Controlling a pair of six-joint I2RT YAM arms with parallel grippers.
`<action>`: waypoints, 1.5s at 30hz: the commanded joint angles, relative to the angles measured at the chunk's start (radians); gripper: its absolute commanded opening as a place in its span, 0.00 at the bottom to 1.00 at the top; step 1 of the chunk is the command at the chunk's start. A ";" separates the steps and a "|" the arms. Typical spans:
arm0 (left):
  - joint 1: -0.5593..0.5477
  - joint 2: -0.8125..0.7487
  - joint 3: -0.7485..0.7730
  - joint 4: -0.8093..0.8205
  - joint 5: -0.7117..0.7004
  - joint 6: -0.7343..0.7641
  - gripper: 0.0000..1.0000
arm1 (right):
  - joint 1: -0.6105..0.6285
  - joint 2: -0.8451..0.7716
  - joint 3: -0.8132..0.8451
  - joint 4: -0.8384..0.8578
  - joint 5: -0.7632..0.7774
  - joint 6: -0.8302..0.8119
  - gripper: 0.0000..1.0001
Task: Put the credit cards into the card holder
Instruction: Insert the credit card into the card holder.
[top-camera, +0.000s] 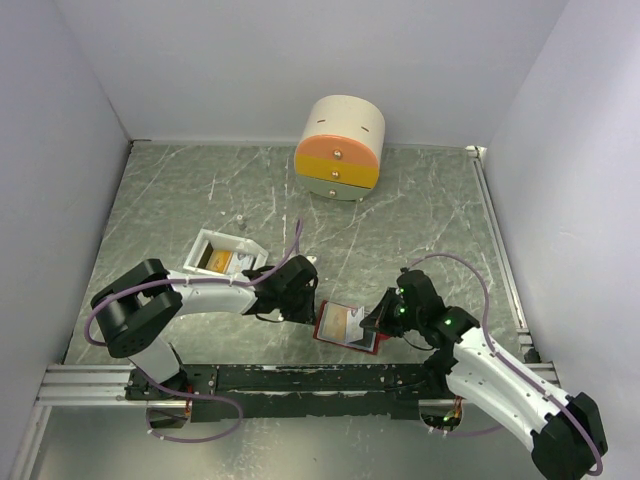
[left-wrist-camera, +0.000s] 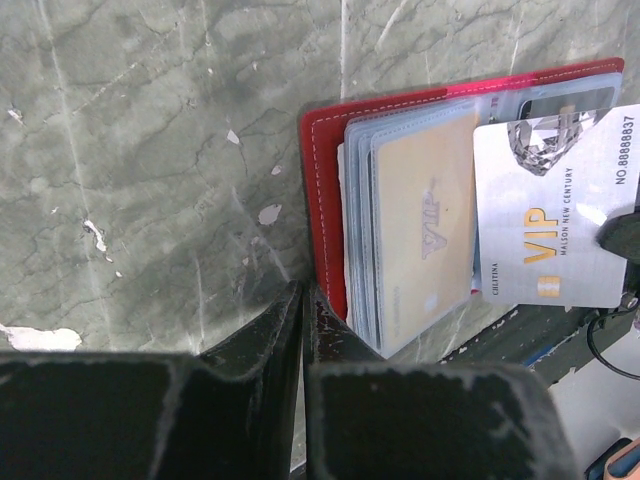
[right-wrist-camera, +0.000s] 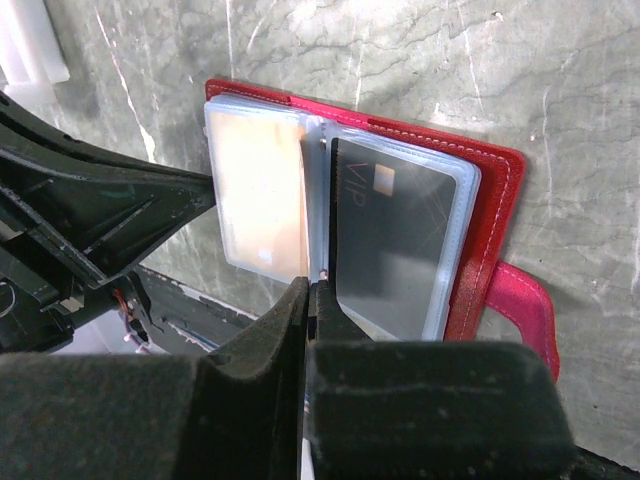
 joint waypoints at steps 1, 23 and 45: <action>-0.012 0.012 -0.012 -0.007 -0.014 -0.006 0.15 | -0.003 0.006 -0.018 0.016 0.004 0.006 0.00; -0.024 0.014 -0.012 -0.008 -0.022 -0.011 0.15 | -0.003 -0.023 -0.014 -0.028 0.014 0.019 0.00; -0.032 0.013 0.026 -0.073 -0.084 0.013 0.16 | -0.003 0.039 -0.052 0.068 -0.003 -0.024 0.00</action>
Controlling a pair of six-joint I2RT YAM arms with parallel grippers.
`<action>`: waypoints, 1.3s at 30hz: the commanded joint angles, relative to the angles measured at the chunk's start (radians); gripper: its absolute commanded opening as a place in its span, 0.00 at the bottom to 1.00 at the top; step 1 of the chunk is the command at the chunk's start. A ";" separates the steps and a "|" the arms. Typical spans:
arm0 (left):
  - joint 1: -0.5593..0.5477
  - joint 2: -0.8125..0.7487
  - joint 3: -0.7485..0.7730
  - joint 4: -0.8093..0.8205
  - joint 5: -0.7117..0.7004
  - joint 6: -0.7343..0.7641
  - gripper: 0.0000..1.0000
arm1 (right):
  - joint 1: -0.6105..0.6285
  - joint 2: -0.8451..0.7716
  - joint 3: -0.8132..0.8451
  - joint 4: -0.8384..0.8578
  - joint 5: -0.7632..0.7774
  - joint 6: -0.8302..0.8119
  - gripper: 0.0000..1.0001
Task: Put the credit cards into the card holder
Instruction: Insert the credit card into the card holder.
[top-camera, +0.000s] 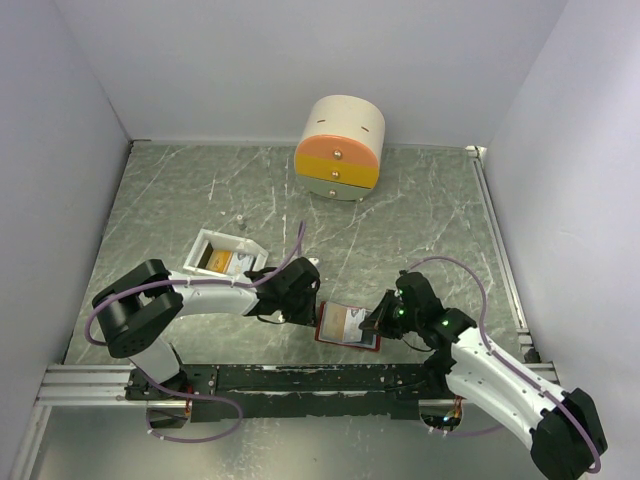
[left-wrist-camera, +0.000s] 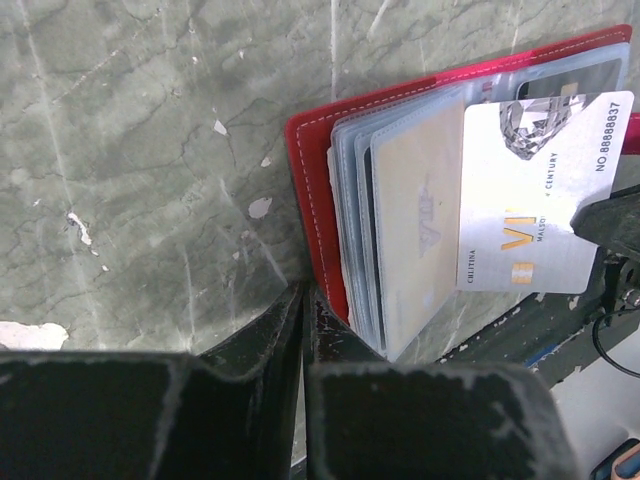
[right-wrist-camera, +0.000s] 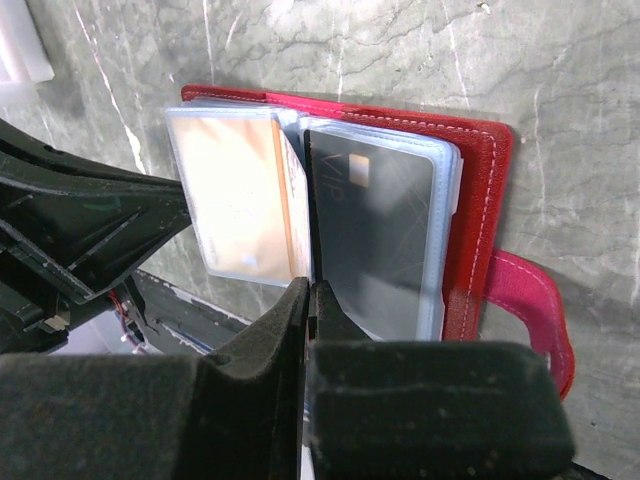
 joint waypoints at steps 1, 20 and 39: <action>-0.014 -0.002 0.027 -0.081 -0.083 0.020 0.17 | -0.003 0.019 -0.010 0.018 0.015 -0.042 0.00; -0.032 -0.148 -0.049 0.101 0.000 -0.021 0.15 | -0.003 0.033 0.016 0.026 0.051 -0.090 0.00; -0.032 -0.068 -0.097 0.141 -0.005 -0.031 0.10 | -0.002 -0.102 0.009 0.062 0.094 -0.057 0.00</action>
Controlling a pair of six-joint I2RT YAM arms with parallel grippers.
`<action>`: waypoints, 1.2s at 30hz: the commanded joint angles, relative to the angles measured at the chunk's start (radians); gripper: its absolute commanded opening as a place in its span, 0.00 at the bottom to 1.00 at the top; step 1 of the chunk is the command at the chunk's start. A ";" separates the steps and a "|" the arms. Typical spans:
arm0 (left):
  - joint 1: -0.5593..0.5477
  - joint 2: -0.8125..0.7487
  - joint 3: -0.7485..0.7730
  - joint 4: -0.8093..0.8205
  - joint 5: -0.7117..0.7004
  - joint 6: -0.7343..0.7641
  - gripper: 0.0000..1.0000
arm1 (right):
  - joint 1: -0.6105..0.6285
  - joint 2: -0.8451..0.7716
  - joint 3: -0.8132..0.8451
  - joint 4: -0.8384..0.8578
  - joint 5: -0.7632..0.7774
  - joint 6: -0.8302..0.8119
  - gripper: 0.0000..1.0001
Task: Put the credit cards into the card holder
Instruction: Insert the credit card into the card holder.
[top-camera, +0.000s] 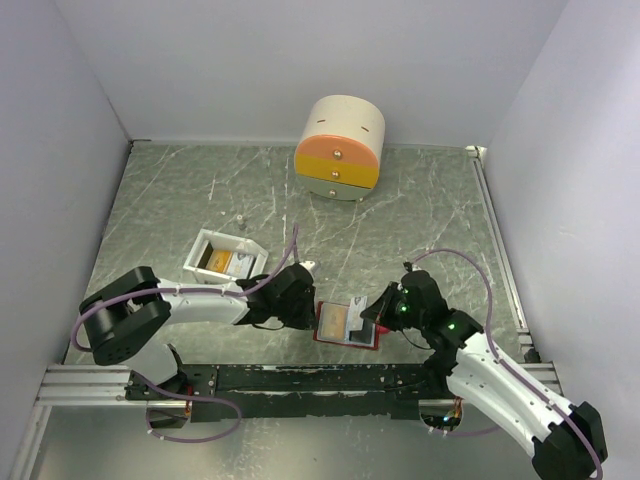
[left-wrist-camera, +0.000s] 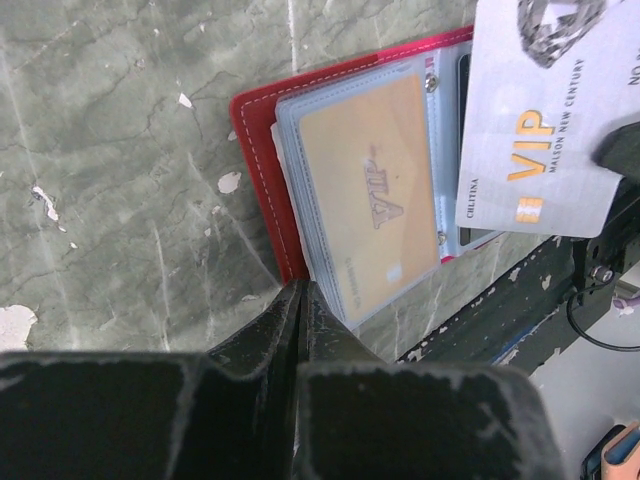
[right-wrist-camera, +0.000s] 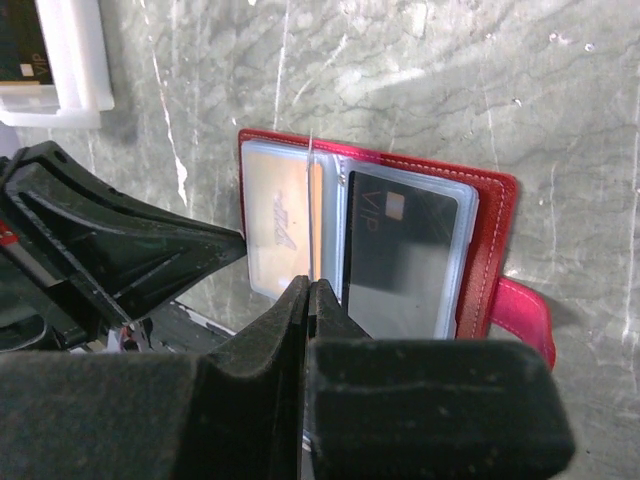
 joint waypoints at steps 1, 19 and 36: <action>-0.005 0.012 -0.011 0.035 -0.003 -0.008 0.10 | -0.003 -0.027 -0.022 0.063 0.018 0.003 0.00; -0.005 0.021 -0.008 0.021 -0.008 -0.007 0.10 | -0.002 -0.006 -0.091 0.169 0.013 -0.019 0.00; -0.006 0.021 -0.009 0.022 -0.012 -0.011 0.10 | -0.002 -0.060 -0.057 0.109 0.045 -0.016 0.00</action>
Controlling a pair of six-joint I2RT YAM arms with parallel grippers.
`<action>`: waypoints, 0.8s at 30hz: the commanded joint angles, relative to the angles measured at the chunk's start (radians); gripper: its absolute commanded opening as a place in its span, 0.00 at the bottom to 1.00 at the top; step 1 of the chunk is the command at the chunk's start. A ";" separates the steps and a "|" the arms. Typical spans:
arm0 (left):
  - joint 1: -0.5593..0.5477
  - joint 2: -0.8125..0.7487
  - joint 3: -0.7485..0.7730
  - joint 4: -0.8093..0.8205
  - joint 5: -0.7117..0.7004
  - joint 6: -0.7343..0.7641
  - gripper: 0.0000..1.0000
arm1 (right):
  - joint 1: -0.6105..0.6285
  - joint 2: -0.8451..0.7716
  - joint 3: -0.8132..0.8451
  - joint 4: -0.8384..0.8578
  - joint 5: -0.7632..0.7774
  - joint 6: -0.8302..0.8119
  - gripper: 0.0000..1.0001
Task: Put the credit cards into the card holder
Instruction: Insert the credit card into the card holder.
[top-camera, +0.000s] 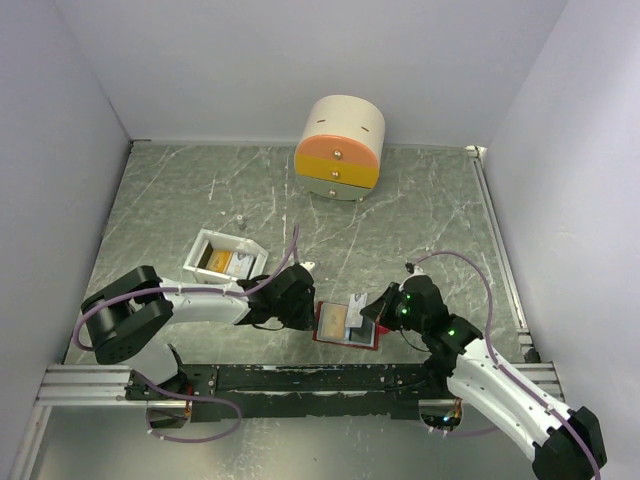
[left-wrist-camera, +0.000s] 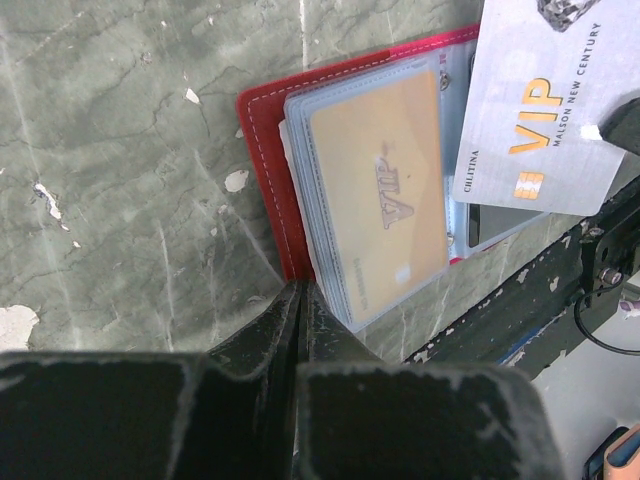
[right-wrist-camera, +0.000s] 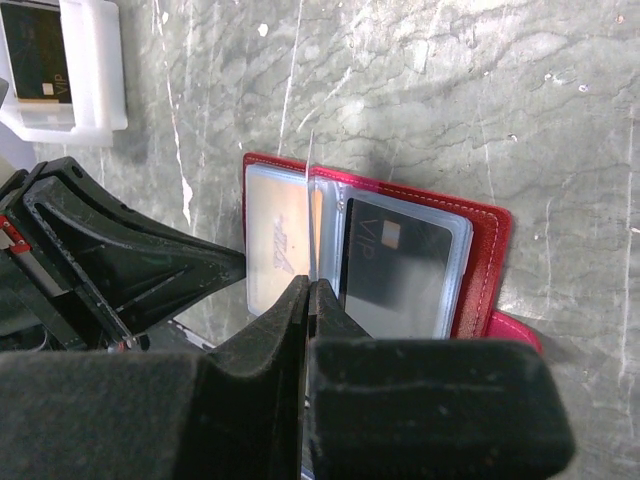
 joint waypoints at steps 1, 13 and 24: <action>-0.007 0.008 -0.006 0.023 -0.010 -0.007 0.11 | -0.003 0.000 0.015 0.003 0.013 -0.010 0.00; -0.008 0.010 -0.004 0.022 -0.011 -0.006 0.11 | -0.003 0.015 -0.004 0.054 -0.016 0.012 0.00; -0.008 0.014 0.005 0.017 -0.007 0.000 0.10 | -0.003 0.020 -0.016 0.061 -0.010 0.002 0.00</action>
